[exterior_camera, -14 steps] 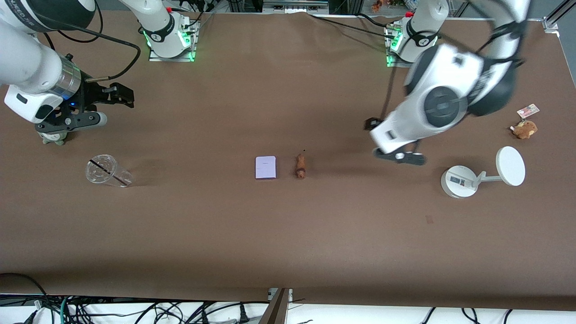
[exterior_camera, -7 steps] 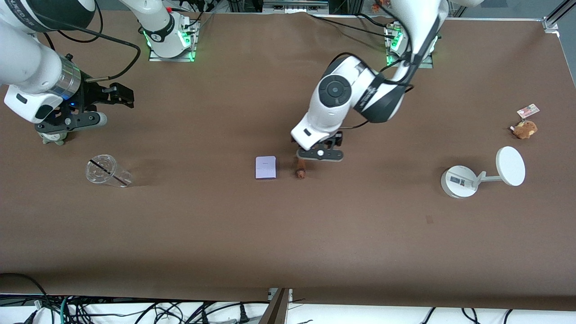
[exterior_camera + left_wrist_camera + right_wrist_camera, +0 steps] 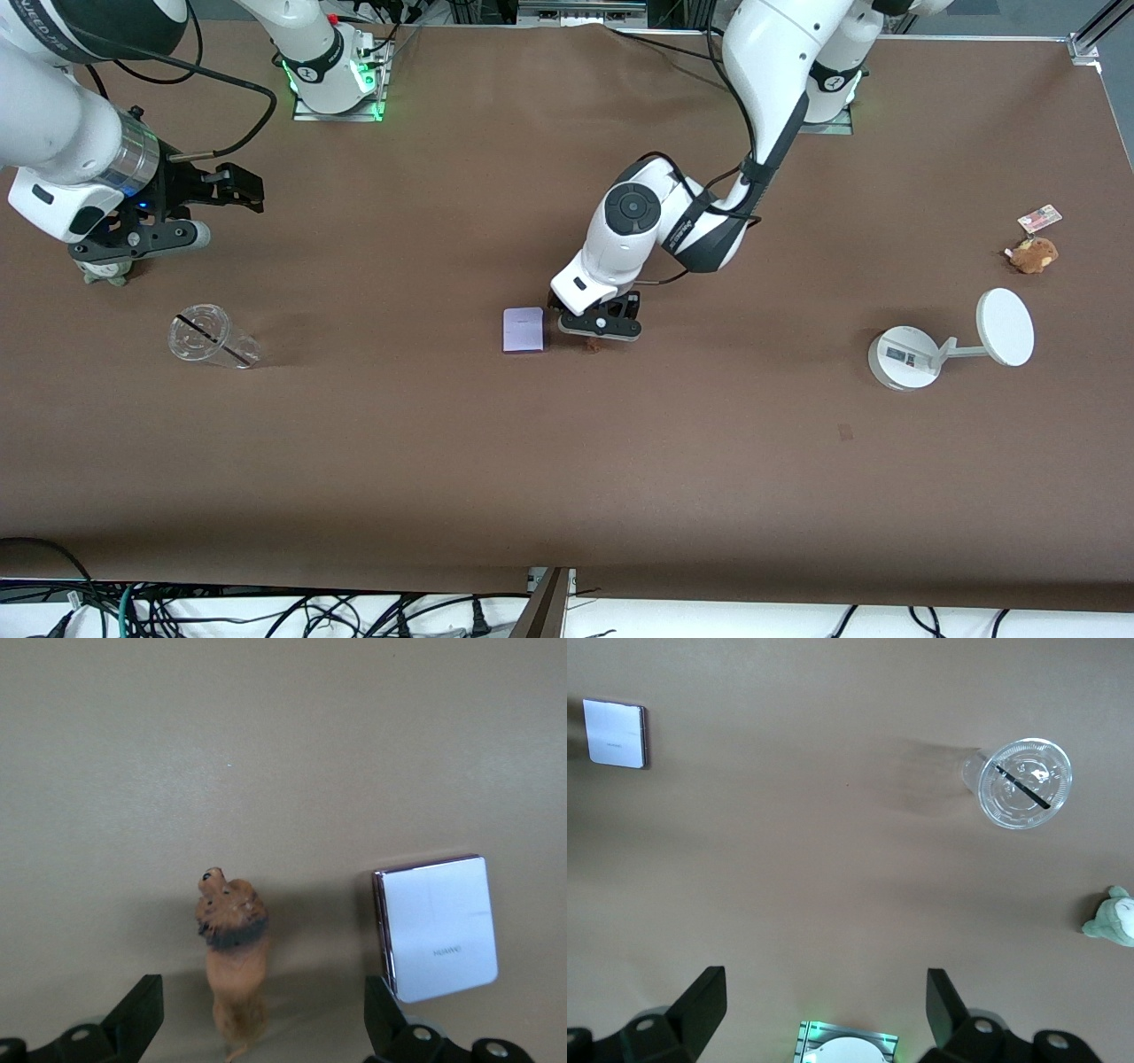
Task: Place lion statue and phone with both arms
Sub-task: 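Close the left gripper on the lion statue and lift it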
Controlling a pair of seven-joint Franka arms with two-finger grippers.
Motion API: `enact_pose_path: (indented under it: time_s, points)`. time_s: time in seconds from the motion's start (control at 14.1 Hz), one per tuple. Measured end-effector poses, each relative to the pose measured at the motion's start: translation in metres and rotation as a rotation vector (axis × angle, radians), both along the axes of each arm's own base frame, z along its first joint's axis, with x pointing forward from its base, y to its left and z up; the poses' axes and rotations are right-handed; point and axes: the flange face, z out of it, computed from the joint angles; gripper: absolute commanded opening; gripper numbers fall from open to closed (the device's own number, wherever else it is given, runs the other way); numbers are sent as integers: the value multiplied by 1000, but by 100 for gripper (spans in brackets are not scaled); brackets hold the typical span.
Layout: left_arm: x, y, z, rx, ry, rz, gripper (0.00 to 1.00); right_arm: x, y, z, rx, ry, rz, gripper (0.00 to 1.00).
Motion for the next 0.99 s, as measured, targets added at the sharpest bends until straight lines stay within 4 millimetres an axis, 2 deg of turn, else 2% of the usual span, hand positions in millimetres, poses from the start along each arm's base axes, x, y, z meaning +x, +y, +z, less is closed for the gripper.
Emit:
enact_pose_path:
  time_s: [0.28, 0.42, 0.57, 0.78, 0.99]
  points:
    - [-6, -3, -20, 37, -6, -39, 98, 0, 0, 0, 0, 0, 0, 100]
    - [-4, -2, -23, 47, -25, -54, 59, 0, 0, 0, 0, 0, 0, 100]
    - [-1, 1, -24, 43, -39, -50, 38, 0, 0, 0, 0, 0, 0, 100]
    - [7, 8, -23, 49, -51, -39, 20, 0, 0, 0, 0, 0, 0, 100]
    - [8, 9, -22, 48, -54, -37, 11, 0, 1, 0, 0, 0, 2, 100]
